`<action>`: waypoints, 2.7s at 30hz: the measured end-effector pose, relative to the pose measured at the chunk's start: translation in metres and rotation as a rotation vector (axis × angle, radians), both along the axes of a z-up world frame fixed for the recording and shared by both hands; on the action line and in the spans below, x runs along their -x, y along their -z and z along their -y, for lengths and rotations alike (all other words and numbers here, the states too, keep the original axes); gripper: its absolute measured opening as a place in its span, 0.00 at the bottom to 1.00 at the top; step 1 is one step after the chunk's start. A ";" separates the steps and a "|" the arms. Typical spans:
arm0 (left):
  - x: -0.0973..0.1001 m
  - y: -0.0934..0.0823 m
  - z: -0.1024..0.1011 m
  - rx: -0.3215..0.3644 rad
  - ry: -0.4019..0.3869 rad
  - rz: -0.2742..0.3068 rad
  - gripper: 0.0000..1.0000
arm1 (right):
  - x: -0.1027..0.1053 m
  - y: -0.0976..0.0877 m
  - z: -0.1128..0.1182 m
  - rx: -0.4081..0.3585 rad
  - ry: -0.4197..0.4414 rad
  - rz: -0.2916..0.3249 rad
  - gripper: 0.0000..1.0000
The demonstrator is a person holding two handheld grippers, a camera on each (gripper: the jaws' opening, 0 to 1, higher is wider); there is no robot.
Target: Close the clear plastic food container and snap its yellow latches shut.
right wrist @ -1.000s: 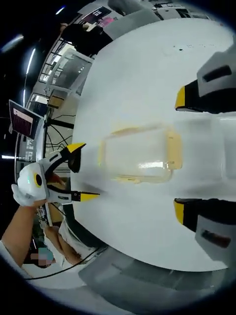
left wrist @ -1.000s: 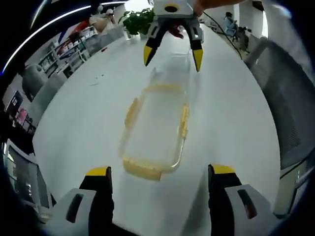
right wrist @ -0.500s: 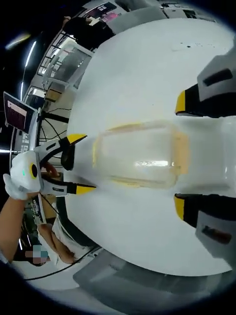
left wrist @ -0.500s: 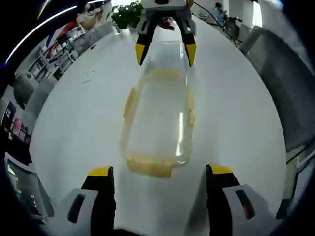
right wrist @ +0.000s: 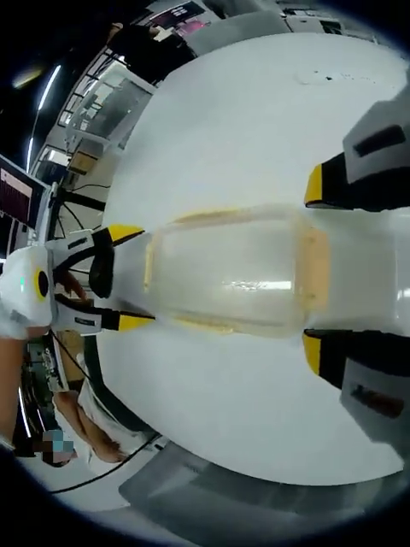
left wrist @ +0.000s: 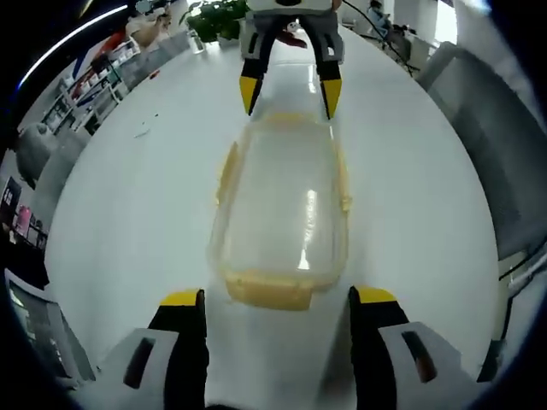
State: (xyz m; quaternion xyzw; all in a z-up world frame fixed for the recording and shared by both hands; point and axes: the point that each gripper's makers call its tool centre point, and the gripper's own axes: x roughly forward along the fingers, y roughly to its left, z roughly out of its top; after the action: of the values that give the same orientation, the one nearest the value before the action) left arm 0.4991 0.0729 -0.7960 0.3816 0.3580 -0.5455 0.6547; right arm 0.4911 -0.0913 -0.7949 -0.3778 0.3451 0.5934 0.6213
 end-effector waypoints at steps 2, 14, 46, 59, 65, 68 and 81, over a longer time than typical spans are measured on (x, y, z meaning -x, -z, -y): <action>0.003 0.001 0.001 -0.005 0.019 -0.017 0.62 | 0.000 0.002 0.001 0.011 -0.005 0.002 0.54; 0.002 0.002 0.006 -0.011 0.041 -0.031 0.46 | 0.006 0.008 0.001 0.033 0.008 -0.040 0.47; 0.007 0.003 0.006 -0.021 0.078 -0.071 0.39 | 0.007 0.010 0.003 0.067 -0.014 -0.058 0.36; 0.006 0.000 0.005 -0.068 0.012 -0.030 0.35 | 0.008 0.008 0.002 0.065 -0.027 -0.046 0.35; 0.010 -0.010 -0.005 -0.074 -0.015 -0.026 0.35 | 0.010 -0.010 -0.005 0.024 -0.032 -0.031 0.35; 0.012 -0.014 -0.009 -0.083 -0.014 -0.022 0.35 | 0.011 -0.015 -0.010 0.015 -0.039 -0.017 0.35; 0.018 -0.044 0.003 -0.069 -0.008 0.009 0.35 | 0.017 -0.042 0.002 0.007 -0.045 0.007 0.35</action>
State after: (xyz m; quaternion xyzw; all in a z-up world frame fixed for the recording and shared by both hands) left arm 0.4812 0.0702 -0.7516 0.4051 0.3751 -0.5282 0.6452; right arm 0.4744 -0.0938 -0.7528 -0.3900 0.3364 0.6045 0.6077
